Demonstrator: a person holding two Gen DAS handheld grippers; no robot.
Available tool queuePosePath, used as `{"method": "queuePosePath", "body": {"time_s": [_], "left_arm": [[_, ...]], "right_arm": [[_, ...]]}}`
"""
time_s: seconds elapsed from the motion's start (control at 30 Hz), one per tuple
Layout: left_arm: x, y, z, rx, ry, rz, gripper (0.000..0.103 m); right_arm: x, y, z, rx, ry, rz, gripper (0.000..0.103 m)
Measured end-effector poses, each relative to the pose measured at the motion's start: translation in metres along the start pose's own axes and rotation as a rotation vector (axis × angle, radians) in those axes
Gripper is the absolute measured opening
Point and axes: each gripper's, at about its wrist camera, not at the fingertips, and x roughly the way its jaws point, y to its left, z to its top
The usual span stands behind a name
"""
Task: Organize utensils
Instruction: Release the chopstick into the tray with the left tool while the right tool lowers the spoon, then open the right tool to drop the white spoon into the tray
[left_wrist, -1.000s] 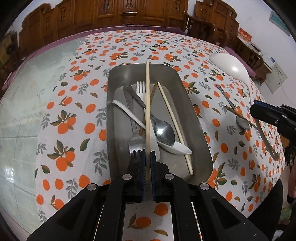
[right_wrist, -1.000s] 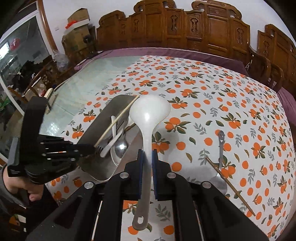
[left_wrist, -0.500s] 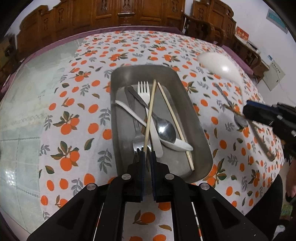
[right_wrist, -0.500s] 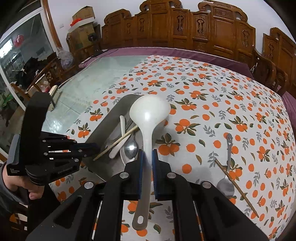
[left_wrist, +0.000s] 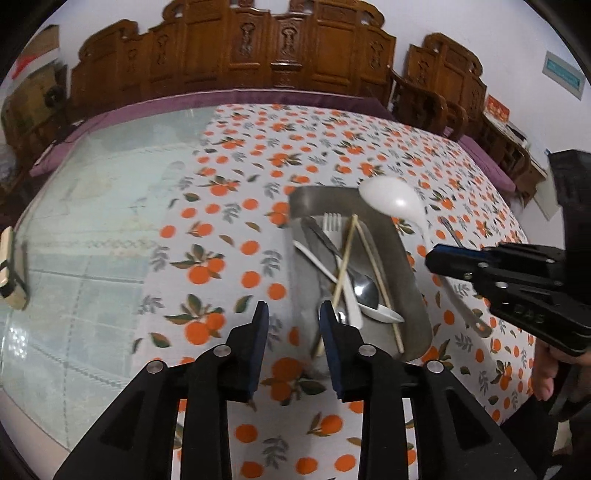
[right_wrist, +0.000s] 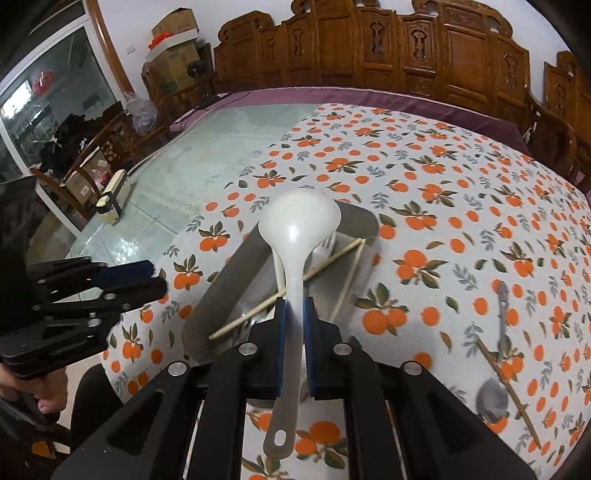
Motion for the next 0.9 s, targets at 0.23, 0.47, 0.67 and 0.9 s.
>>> {"method": "queuePosePath", "body": {"time_s": [0.23, 0.47, 0.67, 0.9], "left_arm": [[-0.009, 0.017, -0.002, -0.024, -0.019, 0.014, 0.045], [-0.011, 0.027, -0.003, -0.046, -0.033, 0.017, 0.066], [-0.012, 0.030, -0.002, -0.055, -0.039, 0.019, 0.070], [-0.014, 0.023, 0.001, -0.045, -0.053, 0.020, 0.072]], "right_arm": [[0.030, 0.005, 0.008, 0.030, 0.039, 0.011, 0.011], [0.055, 0.004, 0.010, 0.054, 0.074, 0.008, 0.004], [0.065, 0.004, 0.010, 0.054, 0.086, 0.014, 0.000], [0.038, 0.008, 0.009, 0.009, 0.021, 0.027, 0.000]]}}
